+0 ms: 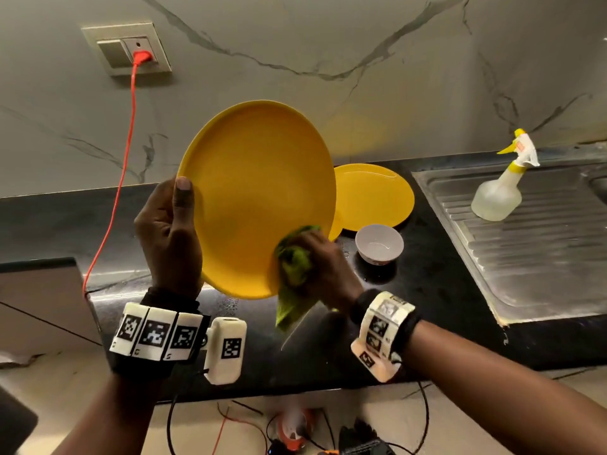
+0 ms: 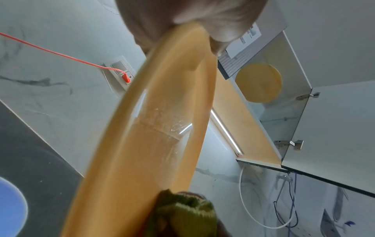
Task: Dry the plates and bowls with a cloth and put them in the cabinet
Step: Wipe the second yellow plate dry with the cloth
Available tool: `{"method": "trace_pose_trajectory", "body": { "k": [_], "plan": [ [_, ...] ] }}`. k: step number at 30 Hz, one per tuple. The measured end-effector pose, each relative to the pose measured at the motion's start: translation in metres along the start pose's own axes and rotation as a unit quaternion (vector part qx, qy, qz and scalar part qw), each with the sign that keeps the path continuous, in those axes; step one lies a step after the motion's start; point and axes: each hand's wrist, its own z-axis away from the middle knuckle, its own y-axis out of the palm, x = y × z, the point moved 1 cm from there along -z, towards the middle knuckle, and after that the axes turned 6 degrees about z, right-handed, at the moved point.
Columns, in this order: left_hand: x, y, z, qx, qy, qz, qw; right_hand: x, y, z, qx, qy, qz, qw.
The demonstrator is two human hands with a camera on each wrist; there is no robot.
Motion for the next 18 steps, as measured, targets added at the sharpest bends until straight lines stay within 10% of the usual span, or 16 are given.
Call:
{"method": "trace_pose_trajectory", "body": {
  "k": [9, 18],
  "plan": [
    [-0.005, 0.007, 0.005, 0.01, 0.024, -0.012, 1.0, -0.011, -0.018, -0.03, -0.18, 0.143, -0.023, 0.973],
    [-0.001, 0.02, 0.01, 0.001, 0.02, -0.026, 0.999, 0.073, 0.025, -0.019, -0.056, -0.081, -0.051, 0.994]
  ]
}}
